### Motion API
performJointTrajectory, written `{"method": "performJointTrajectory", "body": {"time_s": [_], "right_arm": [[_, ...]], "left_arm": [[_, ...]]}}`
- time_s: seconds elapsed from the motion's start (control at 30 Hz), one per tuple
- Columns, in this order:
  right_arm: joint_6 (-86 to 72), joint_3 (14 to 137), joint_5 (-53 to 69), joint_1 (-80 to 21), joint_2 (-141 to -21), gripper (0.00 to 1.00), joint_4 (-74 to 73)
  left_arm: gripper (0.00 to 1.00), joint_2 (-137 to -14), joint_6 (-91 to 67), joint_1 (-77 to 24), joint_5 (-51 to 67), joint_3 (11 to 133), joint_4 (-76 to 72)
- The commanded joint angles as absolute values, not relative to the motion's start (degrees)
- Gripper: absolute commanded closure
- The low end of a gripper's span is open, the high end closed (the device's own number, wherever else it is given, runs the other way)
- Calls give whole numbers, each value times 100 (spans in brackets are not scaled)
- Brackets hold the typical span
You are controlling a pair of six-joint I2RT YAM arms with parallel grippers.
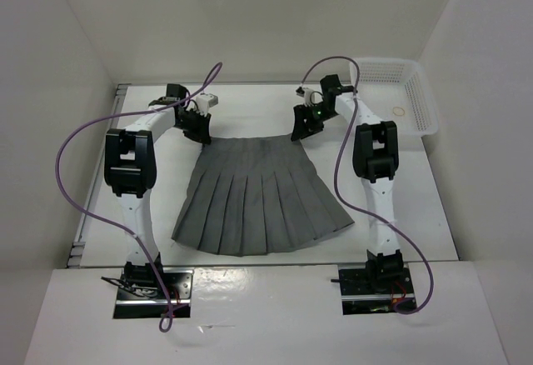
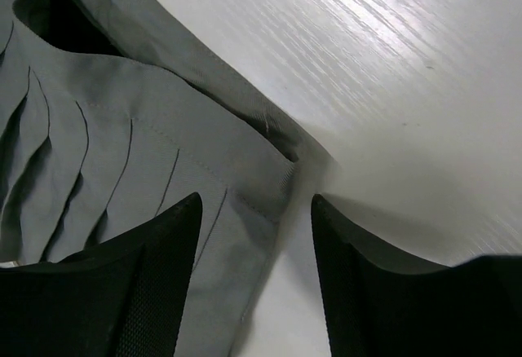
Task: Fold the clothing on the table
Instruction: Fold the skirt
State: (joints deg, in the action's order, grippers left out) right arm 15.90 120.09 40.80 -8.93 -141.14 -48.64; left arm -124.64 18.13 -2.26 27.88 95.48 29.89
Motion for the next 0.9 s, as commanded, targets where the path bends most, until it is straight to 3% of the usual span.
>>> {"method": "performJointTrajectory", "body": {"time_s": [0.0, 0.3, 0.4, 0.5, 0.53, 0.63, 0.87], "right_arm": [[1608, 12278, 4052, -1098, -14361, 40, -4860], [1608, 12752, 3947, -1099, -14660, 53, -4983], [1608, 12753, 3867, -1099, -14713, 64, -5045], [1608, 12753, 3745, -1099, -14713, 81, -5045], [1608, 12701, 3744, -1099, -14652, 90, -5045], [1608, 12507, 3516, -1099, -14503, 99, -4967], [1556, 12436, 3296, -1099, -14326, 100, -4852]], "left_arm": [[88, -12480, 1978, -193, 3067, 9466, 3006], [88, -12533, 1978, -193, 3120, 9466, 3006], [88, -12533, 2030, -141, 3120, 9466, 3006], [89, -12533, 2030, -88, 3172, 9519, 3006], [91, -12533, 2030, -18, 3225, 9588, 3006], [98, -12656, 1960, 236, 3453, 9720, 3058], [100, -12963, 1846, 492, 4279, 10230, 3410]]}}
